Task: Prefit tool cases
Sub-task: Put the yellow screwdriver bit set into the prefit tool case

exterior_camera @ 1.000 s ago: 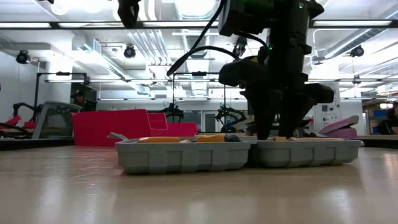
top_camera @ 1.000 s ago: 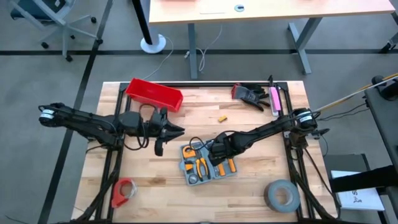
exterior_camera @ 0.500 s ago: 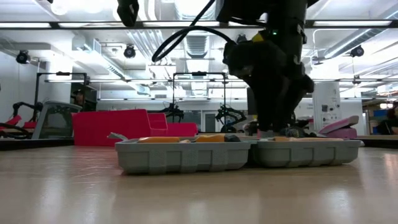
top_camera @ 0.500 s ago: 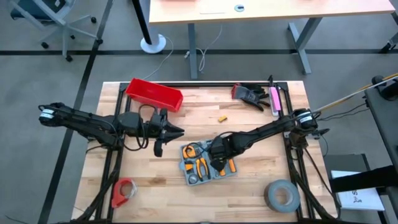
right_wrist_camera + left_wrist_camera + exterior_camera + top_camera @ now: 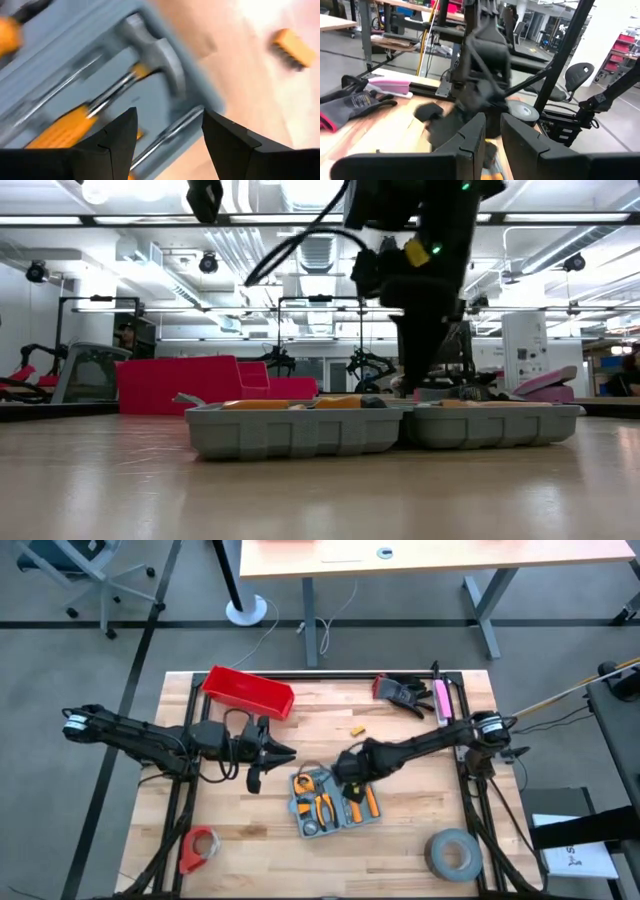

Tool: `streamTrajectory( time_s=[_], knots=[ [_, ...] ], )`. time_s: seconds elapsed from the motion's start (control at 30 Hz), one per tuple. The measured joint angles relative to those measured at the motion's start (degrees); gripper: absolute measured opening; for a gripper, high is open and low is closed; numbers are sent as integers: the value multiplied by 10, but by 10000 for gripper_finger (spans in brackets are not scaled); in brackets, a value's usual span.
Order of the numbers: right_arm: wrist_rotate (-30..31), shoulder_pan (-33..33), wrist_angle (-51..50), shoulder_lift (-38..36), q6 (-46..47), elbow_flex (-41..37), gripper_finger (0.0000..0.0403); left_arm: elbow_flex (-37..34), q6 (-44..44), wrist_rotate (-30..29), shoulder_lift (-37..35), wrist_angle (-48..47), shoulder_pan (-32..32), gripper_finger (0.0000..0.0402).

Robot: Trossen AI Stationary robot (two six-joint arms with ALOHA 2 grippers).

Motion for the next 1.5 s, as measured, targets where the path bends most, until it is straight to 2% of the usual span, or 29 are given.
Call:
streamTrajectory(
  time_s=[0.23, 0.47, 0.63, 1.03, 1.17, 1.5],
  knots=[
    [-2, -84, 2, 0, -9, -1, 199, 0, -28, -2, 0, -18, 0, 66],
    [-43, -178, 3, 2, 4, -1, 199, 0, -39, -3, 0, -23, 0, 66],
    [-79, -222, 12, 6, -31, -2, 200, 0, -39, -3, 0, -23, 0, 66],
    [-106, -265, 60, 7, -64, -20, 261, 0, -39, -3, 0, -22, 0, 66],
    [-106, -270, 94, 7, -109, -38, 274, 0, -35, -3, 0, -22, 0, 66],
    [-101, -293, 113, 7, -154, -55, 270, 0, -35, -3, 0, -22, 0, 66]
  ],
)
